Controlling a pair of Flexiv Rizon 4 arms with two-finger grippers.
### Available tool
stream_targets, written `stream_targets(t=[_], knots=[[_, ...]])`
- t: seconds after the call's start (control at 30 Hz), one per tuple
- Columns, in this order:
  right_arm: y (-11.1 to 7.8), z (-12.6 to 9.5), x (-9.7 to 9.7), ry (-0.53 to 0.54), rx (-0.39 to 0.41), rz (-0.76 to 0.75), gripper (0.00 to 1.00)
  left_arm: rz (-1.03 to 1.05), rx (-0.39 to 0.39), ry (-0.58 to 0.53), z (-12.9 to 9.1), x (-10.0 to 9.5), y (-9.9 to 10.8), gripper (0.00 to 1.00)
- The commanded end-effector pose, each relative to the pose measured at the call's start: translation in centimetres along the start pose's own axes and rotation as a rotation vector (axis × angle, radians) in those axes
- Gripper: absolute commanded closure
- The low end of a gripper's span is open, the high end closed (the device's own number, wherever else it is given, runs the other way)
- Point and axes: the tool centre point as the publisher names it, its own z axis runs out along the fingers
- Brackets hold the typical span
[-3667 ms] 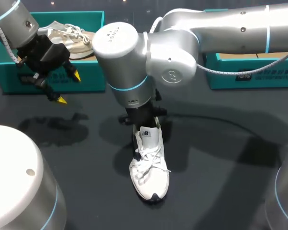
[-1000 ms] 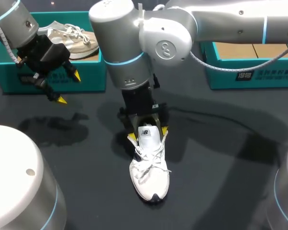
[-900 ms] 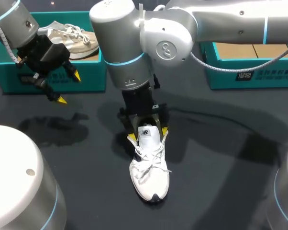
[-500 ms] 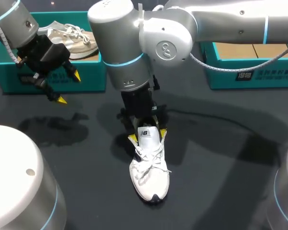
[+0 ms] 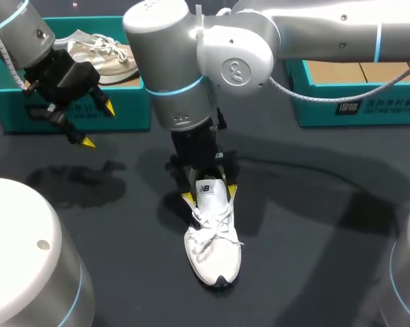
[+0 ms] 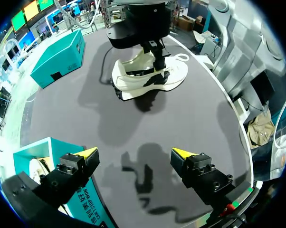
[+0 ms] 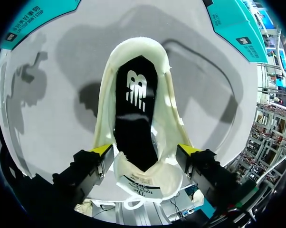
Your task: Take the shoe out of the shoebox, open the shoe tongue, remove and reinsert the insole, then place the shoe into the shoebox
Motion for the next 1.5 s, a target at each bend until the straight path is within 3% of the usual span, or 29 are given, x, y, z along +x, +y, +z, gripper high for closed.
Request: stream_targets(t=[0.03,0.67,1.0,1.17,1.4,1.43,1.5], knots=[[-0.4,0.0,0.0,-0.001,-0.003,0.005,0.10,0.000,-0.002,0.000,-0.1,0.1,0.0,0.00],[-2.7,0.2,-0.6,0.007,0.007,0.051,0.07,0.000,-0.002,0.000,-0.1,0.1,0.0,0.00],[-7.0,-0.7,-1.9,-0.019,0.020,0.151,0.07,0.000,-0.002,0.000,-0.1,0.1,0.0,0.00],[-8.6,-1.5,-1.8,0.002,-0.016,0.153,0.08,0.000,-0.002,0.000,-0.1,0.1,0.0,0.00],[-10.0,-2.2,-1.2,0.043,-0.047,0.102,0.16,0.000,-0.002,0.000,-0.1,0.1,0.0,0.00],[-10.3,-2.3,-1.2,0.047,-0.049,0.098,0.20,0.000,-0.002,0.000,-0.1,0.1,0.0,0.00],[-10.8,-2.7,-1.1,0.059,-0.063,0.089,0.44,0.000,-0.002,0.000,-0.1,0.1,0.0,0.00]])
